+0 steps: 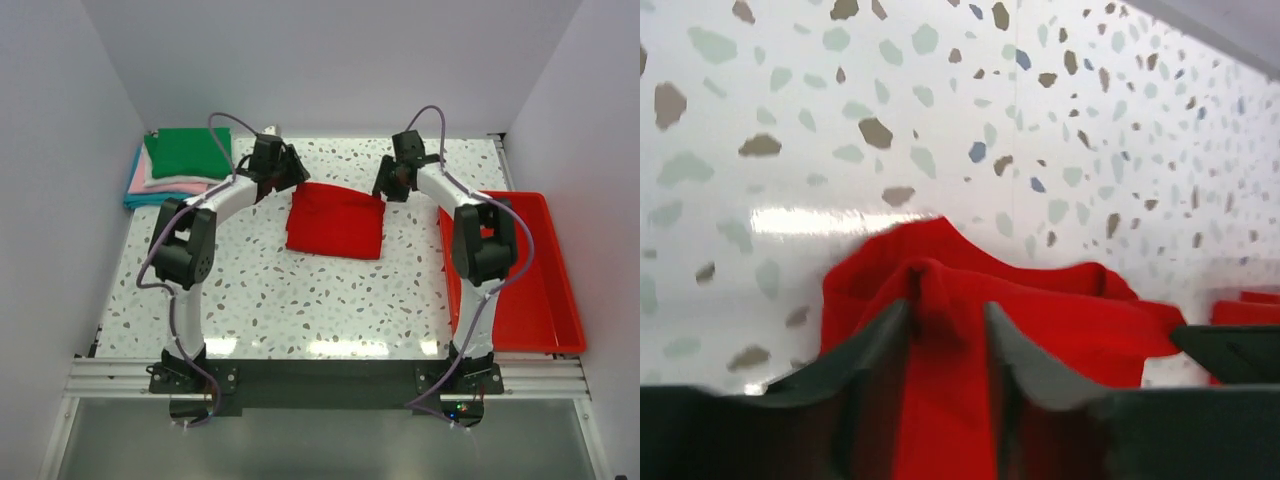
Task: Fold and stack the t-shirts
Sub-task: Fold the tshirt
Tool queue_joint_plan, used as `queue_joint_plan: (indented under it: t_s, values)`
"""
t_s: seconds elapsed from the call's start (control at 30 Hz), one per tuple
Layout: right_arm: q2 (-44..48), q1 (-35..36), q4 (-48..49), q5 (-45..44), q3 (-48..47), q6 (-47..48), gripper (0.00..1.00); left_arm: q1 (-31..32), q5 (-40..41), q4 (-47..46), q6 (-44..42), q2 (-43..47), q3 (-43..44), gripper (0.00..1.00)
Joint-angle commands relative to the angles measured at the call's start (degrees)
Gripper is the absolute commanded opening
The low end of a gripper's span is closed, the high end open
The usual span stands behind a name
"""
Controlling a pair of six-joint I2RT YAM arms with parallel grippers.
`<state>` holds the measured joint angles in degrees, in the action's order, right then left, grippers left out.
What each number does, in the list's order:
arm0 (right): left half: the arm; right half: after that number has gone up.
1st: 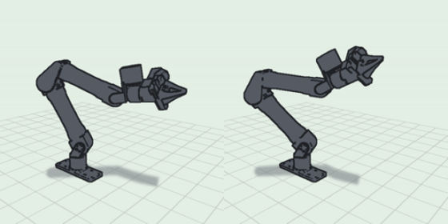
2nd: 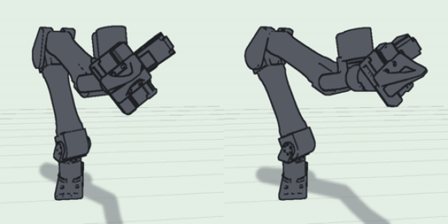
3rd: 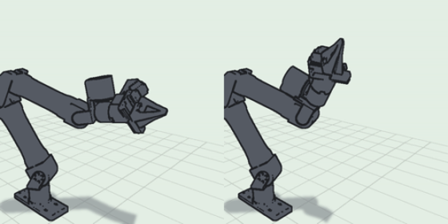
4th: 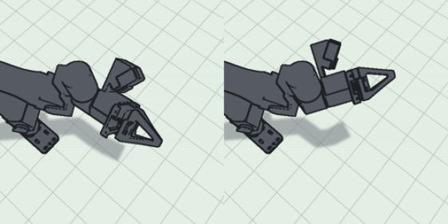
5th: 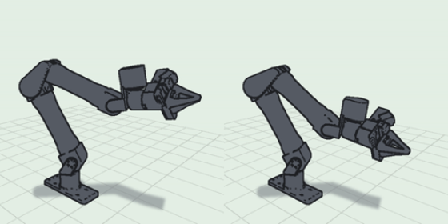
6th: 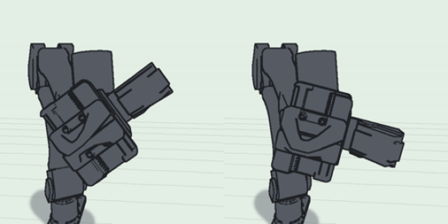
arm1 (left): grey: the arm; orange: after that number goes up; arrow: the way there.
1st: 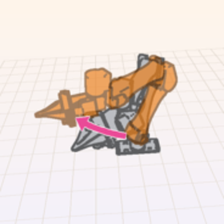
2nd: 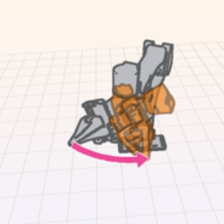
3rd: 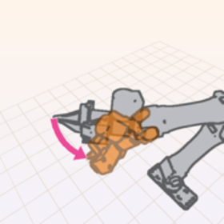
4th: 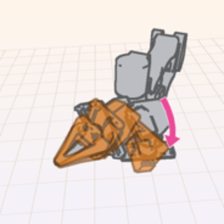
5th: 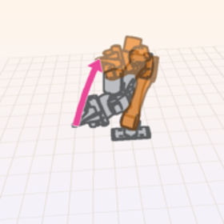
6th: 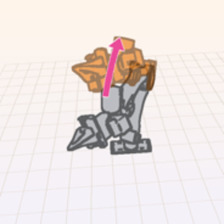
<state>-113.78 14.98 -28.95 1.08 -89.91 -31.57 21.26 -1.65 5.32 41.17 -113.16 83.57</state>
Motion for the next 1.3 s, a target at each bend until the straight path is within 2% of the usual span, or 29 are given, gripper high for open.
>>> queue_joint_plan:
  t_s: [0.0,0.03,0.1,0.23,0.4,0.47,0.5,0.57,0.6,0.63,0.87,1.0,1.27]
  values:
    - [-6.78,-2.23,-1.27,0.34,-9.12,2.48,0.53,-3.05,-4.94,-3.65,-1.62,-6.01,6.52,0.59]
    - [-7.68,-2.41,-4.68,-0.81,-13.15,3.18,0.68,-3.58,-5.46,-4.35,-1.27,-6.02,5.91,0.62]
    - [-7.34,-2.68,-6.38,-2.21,-14.85,4.41,0.73,-4.99,-5.47,-6.27,-1.0,-4.0,3.54,0.68]
    - [-1.03,-2.42,-5.33,-4.69,-8.56,4.33,0.74,-5.7,-1.96,-2.26,-2.67,0.39,0.2,0.72]
    - [6.98,1.62,0.29,-7.15,2.8,4.06,0.71,-5.79,-5.11,-3.48,-5.04,5.41,-7.97,0.8]
    - [5.68,2.15,0.83,-7.58,2.55,4.06,0.67,-5.7,-6.0,-2.78,-6.18,6.46,-10.08,0.8]
    - [4.45,2.24,0.48,-6.89,1.5,4.06,0.51,-5.7,-6.08,-2.6,-6.27,6.64,-10.62,0.8]
    - [0.34,2.24,-1.37,-5.66,-2.54,3.71,0.29,-5.7,-7.05,-1.38,-7.41,6.9,-11.58,0.8]
    - [-0.73,2.24,-1.37,-4.26,-3.42,3.36,0.13,-5.7,-7.05,-0.76,-7.77,7.08,-11.76,0.79]
    - [-1.79,2.33,-0.68,-3.64,-4.56,3.19,0.1,-5.7,-7.49,-0.75,-8.03,7.34,-12.2,0.78]
    - [-11.45,0.41,-0.32,-1.26,-10.81,0.56,0.08,-5.7,-9.69,0.56,-10.67,5.59,-12.12,0.74]
    - [-13.75,-2.58,1.43,2.86,-10.64,-1.91,0.08,-5.7,-11.79,1.53,-14.35,3.13,-10.71,0.76]
    - [-14.37,-3.56,3.02,10.33,-9.15,-2.44,0.1,-5.26,-12.41,4.78,-18.84,-4.08,-6.32,0.79]
